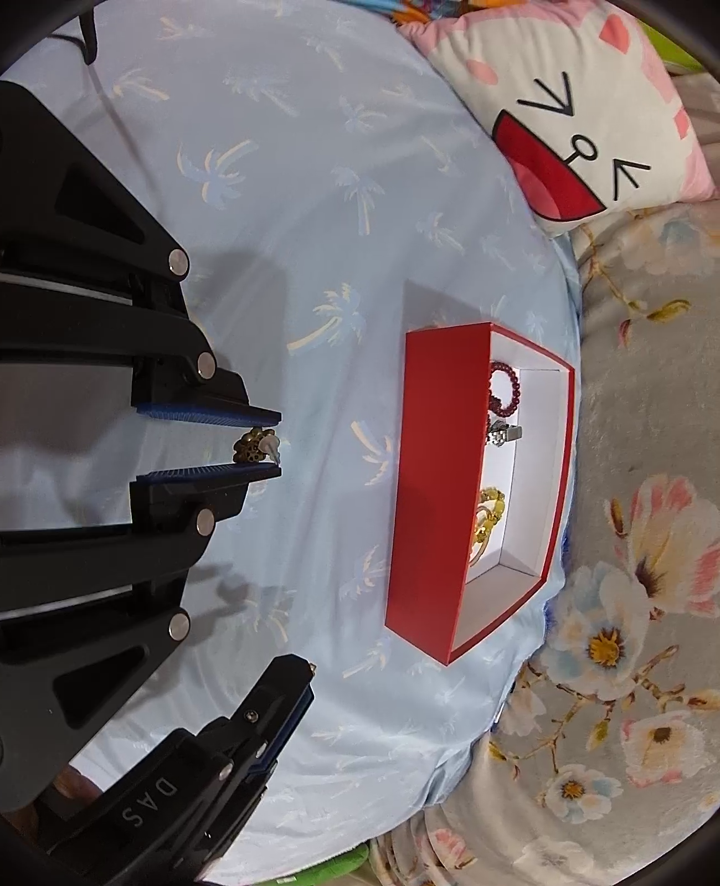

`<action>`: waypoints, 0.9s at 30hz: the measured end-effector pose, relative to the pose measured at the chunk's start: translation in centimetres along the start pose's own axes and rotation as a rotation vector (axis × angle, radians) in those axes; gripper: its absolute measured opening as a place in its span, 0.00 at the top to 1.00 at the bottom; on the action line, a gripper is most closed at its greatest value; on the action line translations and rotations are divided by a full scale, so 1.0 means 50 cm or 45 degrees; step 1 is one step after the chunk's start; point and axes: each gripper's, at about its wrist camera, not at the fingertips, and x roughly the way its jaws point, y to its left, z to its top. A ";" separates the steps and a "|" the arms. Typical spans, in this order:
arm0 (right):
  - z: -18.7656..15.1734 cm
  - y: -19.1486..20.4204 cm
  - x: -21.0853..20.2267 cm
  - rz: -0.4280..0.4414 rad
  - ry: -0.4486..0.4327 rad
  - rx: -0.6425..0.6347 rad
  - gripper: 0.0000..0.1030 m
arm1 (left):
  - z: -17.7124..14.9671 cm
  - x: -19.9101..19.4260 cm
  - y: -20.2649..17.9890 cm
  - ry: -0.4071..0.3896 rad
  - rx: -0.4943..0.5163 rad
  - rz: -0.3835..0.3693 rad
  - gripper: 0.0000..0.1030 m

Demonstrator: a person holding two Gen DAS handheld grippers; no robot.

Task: Organize jewelry
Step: 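Carry both gold charms into the red box and open both tools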

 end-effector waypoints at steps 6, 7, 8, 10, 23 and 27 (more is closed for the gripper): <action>0.005 0.013 -0.008 -0.011 -0.016 -0.031 0.82 | 0.008 -0.016 -0.017 -0.036 0.073 0.113 0.88; 0.007 0.014 -0.009 -0.008 -0.020 -0.034 0.82 | 0.011 -0.019 -0.019 -0.043 0.081 0.121 0.88; 0.011 0.017 -0.011 -0.006 -0.026 -0.038 0.82 | 0.015 -0.022 -0.019 -0.048 0.087 0.129 0.88; 0.018 0.018 -0.013 -0.004 -0.034 -0.046 0.82 | 0.022 -0.028 -0.023 -0.059 0.103 0.151 0.88; 0.177 0.052 -0.030 0.017 -0.185 -0.132 0.82 | 0.186 -0.061 -0.028 -0.208 0.090 0.132 0.88; 0.235 0.059 -0.019 0.004 -0.217 -0.153 0.82 | 0.248 -0.044 -0.028 -0.233 0.094 0.147 0.88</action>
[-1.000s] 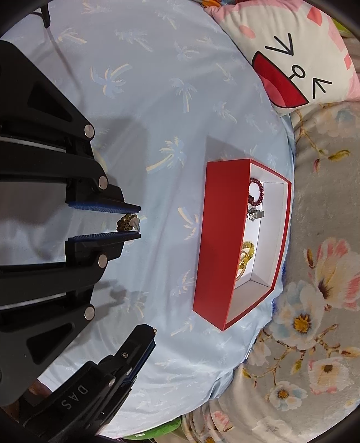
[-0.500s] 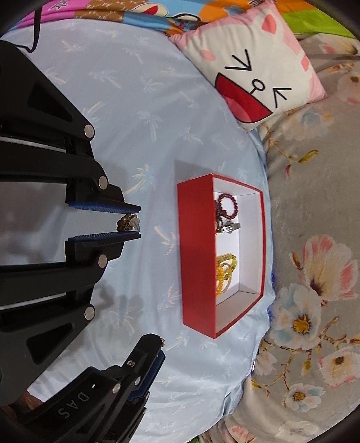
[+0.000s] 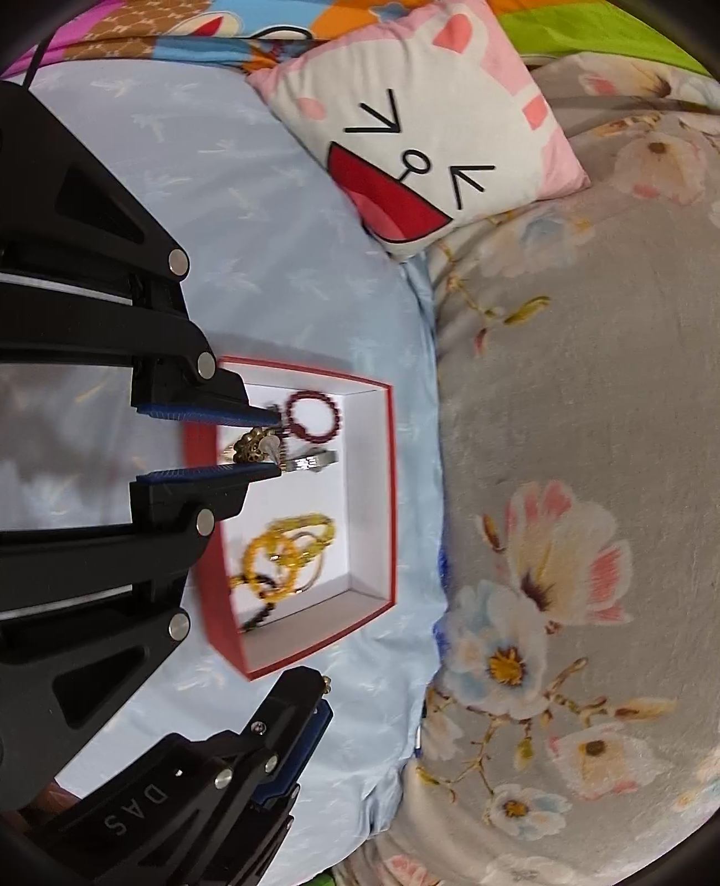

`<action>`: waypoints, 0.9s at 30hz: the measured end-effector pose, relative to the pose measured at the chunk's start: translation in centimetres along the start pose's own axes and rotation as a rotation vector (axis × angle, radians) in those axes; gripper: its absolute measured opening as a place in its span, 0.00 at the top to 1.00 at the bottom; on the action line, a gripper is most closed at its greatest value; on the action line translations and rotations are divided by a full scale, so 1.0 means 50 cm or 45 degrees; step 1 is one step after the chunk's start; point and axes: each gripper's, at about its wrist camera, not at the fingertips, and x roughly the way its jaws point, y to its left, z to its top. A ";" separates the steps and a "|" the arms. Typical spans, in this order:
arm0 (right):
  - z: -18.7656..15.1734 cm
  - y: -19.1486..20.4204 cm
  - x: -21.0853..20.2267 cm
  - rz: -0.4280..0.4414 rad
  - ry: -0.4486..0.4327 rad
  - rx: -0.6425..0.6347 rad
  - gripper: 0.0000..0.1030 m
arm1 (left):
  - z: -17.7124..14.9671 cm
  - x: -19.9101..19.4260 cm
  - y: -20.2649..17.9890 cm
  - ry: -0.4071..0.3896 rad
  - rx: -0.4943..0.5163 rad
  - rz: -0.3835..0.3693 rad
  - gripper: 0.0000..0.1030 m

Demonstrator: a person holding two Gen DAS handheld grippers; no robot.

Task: Organize jewelry
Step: 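Carry both gold charms into the red box and open both tools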

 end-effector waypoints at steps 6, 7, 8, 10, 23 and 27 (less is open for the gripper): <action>0.058 -0.020 0.073 -0.011 0.018 0.021 0.82 | 0.050 0.070 0.005 0.005 -0.001 0.021 0.88; 0.064 -0.025 0.088 -0.010 0.026 0.032 0.82 | 0.056 0.083 0.006 0.002 0.000 0.028 0.88; 0.069 -0.031 0.104 -0.014 0.039 0.044 0.82 | 0.060 0.094 0.006 0.005 0.001 0.029 0.88; 0.073 -0.040 0.137 -0.022 0.067 0.054 0.82 | 0.069 0.118 0.009 0.014 -0.003 0.019 0.87; 0.042 -0.061 0.258 -0.048 0.179 0.063 0.82 | 0.067 0.238 0.012 0.110 0.000 0.036 0.87; 0.037 -0.064 0.271 -0.051 0.190 0.071 0.82 | 0.064 0.257 0.009 0.123 0.004 0.037 0.88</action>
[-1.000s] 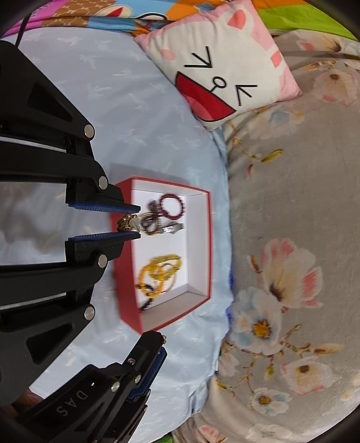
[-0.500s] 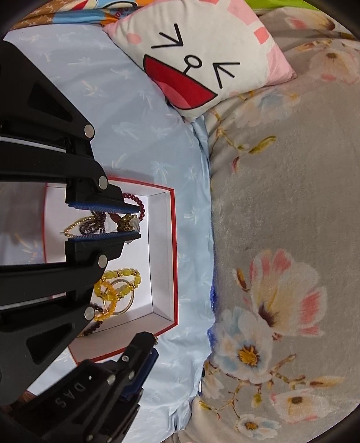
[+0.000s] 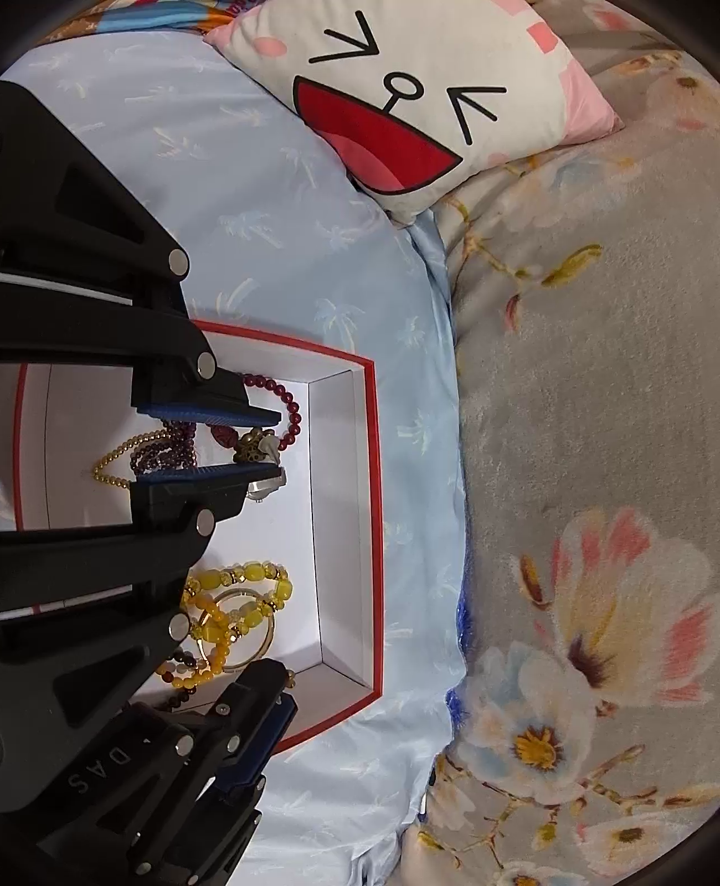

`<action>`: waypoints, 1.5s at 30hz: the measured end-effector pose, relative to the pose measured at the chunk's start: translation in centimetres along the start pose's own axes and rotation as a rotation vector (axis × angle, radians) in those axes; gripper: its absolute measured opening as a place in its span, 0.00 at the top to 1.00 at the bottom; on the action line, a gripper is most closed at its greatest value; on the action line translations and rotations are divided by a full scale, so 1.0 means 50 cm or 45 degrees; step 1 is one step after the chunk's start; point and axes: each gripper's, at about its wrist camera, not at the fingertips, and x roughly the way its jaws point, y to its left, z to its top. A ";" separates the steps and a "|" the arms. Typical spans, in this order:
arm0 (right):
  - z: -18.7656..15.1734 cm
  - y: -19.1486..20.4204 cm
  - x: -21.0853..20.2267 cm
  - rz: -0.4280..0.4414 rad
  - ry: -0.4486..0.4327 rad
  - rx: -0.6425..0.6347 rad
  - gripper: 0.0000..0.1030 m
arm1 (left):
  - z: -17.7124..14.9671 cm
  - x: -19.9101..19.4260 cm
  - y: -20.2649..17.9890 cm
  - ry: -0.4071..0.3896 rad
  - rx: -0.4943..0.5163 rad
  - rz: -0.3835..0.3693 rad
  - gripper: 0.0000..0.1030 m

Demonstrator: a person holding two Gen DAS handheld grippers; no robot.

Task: Organize jewelry
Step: 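Carry both gold charms into the red box and open both tools, then withdraw both open tools from the red box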

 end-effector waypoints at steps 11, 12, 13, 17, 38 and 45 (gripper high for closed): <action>-0.009 0.000 0.019 -0.036 0.015 -0.015 0.79 | -0.009 0.033 -0.007 0.033 0.005 0.007 0.86; -0.009 0.000 0.018 -0.042 0.014 -0.018 0.78 | -0.010 0.032 -0.008 0.032 0.009 0.012 0.85; -0.010 0.002 0.017 -0.051 0.011 -0.022 0.77 | -0.011 0.031 -0.010 0.029 0.012 0.018 0.80; -0.015 0.003 -0.006 -0.082 -0.025 -0.036 0.61 | -0.019 0.008 -0.009 0.005 0.005 0.028 0.67; -0.118 0.018 -0.187 -0.188 -0.111 0.007 0.46 | -0.115 -0.166 -0.017 -0.035 -0.031 0.061 0.50; -0.137 -0.019 -0.213 -0.191 -0.136 0.114 0.29 | -0.136 -0.192 -0.008 -0.064 -0.055 0.113 0.20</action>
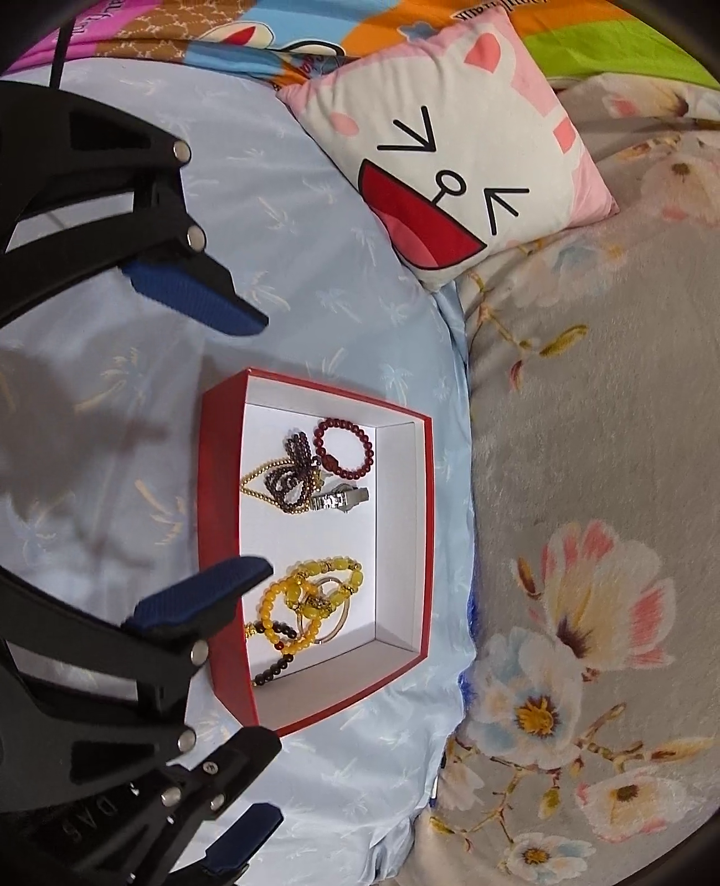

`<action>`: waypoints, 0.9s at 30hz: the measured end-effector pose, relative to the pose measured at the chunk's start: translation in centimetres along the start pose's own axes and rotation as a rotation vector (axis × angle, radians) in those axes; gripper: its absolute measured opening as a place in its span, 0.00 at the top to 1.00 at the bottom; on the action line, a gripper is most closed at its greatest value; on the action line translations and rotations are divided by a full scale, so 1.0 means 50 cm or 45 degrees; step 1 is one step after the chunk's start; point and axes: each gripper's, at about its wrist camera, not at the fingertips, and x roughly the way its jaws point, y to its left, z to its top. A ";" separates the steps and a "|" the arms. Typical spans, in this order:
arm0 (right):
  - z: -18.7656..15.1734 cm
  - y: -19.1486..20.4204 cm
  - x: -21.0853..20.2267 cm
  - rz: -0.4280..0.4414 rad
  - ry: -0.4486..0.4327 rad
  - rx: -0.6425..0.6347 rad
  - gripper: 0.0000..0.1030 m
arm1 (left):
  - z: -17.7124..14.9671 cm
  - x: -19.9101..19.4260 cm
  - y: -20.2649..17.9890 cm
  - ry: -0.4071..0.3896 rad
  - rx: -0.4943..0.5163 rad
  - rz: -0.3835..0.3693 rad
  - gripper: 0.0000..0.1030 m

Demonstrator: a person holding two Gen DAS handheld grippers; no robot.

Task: Organize jewelry

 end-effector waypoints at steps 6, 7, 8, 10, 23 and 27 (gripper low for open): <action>-0.013 -0.008 -0.013 -0.031 -0.001 -0.009 0.21 | -0.014 -0.006 0.009 0.017 -0.003 0.017 0.10; -0.015 -0.005 -0.016 -0.040 -0.003 -0.025 0.21 | -0.017 -0.007 0.010 0.020 -0.002 0.019 0.10; -0.017 0.000 -0.019 -0.051 -0.005 -0.044 0.21 | -0.021 -0.008 0.011 0.025 -0.005 0.019 0.10; -0.019 0.005 -0.026 -0.062 -0.005 -0.066 0.20 | -0.027 -0.010 0.015 0.038 -0.019 0.016 0.10; -0.037 0.027 -0.055 -0.039 0.003 -0.089 0.19 | -0.051 -0.036 0.051 0.053 -0.091 0.013 0.10; -0.043 0.030 -0.060 -0.034 0.008 -0.086 0.19 | -0.056 -0.042 0.053 0.053 -0.088 0.019 0.10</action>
